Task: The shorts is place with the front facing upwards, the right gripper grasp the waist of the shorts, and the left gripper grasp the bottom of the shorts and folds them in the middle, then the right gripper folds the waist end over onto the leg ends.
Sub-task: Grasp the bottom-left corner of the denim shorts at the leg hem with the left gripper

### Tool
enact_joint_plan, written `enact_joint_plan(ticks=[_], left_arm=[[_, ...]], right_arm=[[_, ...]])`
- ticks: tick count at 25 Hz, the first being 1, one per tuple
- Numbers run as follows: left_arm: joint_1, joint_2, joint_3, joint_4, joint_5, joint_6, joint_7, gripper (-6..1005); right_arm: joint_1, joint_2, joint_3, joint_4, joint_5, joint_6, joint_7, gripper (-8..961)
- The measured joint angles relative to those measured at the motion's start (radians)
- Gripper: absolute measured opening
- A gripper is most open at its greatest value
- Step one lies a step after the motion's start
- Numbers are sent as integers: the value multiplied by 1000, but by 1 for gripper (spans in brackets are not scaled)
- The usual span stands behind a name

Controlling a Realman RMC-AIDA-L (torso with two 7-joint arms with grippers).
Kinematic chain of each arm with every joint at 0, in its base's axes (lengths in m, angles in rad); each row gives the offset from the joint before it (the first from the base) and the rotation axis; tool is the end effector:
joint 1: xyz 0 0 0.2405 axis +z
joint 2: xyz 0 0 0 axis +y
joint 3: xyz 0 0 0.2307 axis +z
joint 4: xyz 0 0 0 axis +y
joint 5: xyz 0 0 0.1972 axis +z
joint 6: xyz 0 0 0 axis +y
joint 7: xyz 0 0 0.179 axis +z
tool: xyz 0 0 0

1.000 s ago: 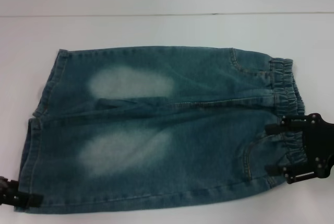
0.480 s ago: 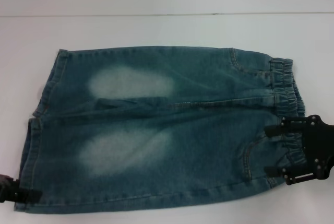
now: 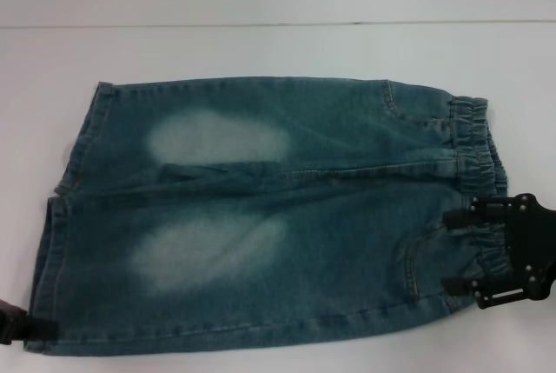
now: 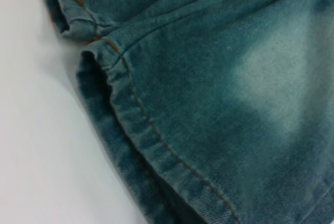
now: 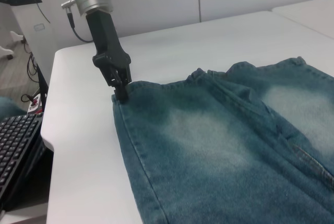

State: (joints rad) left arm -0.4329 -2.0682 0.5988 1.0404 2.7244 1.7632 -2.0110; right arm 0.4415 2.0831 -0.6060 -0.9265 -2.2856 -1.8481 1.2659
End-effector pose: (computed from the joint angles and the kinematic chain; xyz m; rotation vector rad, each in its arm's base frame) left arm -0.3255 0.2520 0.0328 -2.5326 -1.4955 0.2324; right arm 0.2507 0.2686 0.0113 -2.9531 0.3612 0.3984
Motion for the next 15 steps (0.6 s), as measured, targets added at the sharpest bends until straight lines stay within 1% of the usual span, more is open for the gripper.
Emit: enact_joint_plan(ticks=[5,10,12,15], left_arm=[[-11,-1,-6,5,-9,19,0,90],[-18,-2,-3,5,-6,20,0,76],[-20,-3,-6,5,-7,20,-2,70],[-22,-2,-7,3,-7,7,-11,67]], right_arm=[[-7,0,5,-7,0,-1,34,905],[-21,-7,8,-18,0,1,98,906],[-30,-8,8,-53,-6,10,157,906],[-41,-5,7,-147,-61,41,281,906]])
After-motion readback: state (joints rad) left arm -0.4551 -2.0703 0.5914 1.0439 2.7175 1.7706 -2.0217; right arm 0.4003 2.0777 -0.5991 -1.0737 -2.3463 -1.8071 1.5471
